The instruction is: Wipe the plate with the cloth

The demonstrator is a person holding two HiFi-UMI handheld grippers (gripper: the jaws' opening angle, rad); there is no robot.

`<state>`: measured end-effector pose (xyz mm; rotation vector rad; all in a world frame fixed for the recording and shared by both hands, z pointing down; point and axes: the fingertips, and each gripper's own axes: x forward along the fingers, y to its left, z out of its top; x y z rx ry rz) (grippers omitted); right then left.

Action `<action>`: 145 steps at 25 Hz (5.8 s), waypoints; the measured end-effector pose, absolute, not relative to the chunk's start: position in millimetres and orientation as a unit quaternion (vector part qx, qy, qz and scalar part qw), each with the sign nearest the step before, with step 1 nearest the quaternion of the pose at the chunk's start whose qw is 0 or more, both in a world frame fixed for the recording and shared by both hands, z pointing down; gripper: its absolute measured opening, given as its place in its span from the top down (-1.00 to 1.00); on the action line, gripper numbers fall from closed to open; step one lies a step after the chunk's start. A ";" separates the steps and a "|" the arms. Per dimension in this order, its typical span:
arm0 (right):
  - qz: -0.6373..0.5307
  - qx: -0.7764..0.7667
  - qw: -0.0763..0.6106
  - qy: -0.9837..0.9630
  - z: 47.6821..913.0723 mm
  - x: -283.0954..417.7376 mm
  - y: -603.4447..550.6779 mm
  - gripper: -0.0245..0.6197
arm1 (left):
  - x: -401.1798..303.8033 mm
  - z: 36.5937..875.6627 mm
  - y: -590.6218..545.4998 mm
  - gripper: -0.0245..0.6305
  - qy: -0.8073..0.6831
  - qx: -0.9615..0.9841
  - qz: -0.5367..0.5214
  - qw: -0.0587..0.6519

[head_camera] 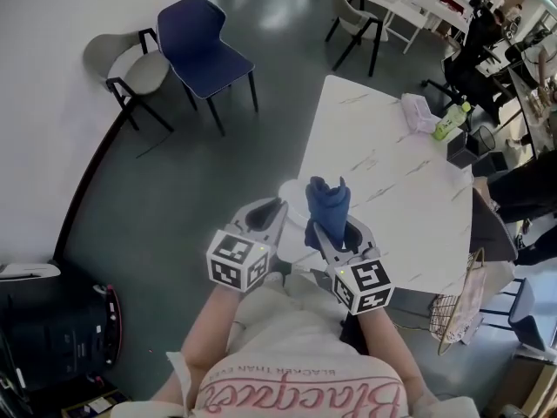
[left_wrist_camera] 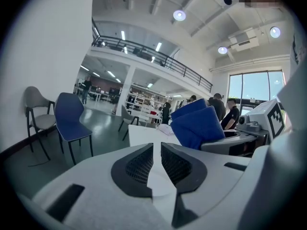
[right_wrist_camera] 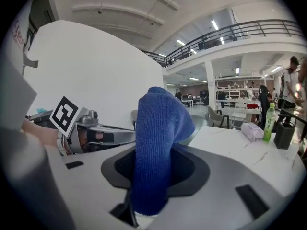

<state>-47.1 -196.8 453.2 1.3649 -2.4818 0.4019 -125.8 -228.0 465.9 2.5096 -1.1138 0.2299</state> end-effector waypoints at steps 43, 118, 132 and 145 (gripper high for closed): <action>0.191 0.417 0.212 -0.863 521.5 -12.3 -265.8 0.50 | -109.0 659.8 -299.5 0.70 -0.375 0.780 0.109 0.489; -0.022 0.515 0.127 -0.847 321.8 10.7 -290.8 0.50 | -95.6 346.8 -327.0 0.87 -0.394 0.899 -0.048 0.186; -0.005 0.409 0.183 -0.894 364.5 -68.3 -268.3 0.50 | -101.9 331.2 -333.3 0.87 -0.385 0.884 -0.104 0.246; 0.020 0.478 0.203 -0.854 377.9 -2.7 -287.7 0.50 | -97.1 326.1 -326.9 0.87 -0.358 0.891 -0.120 0.252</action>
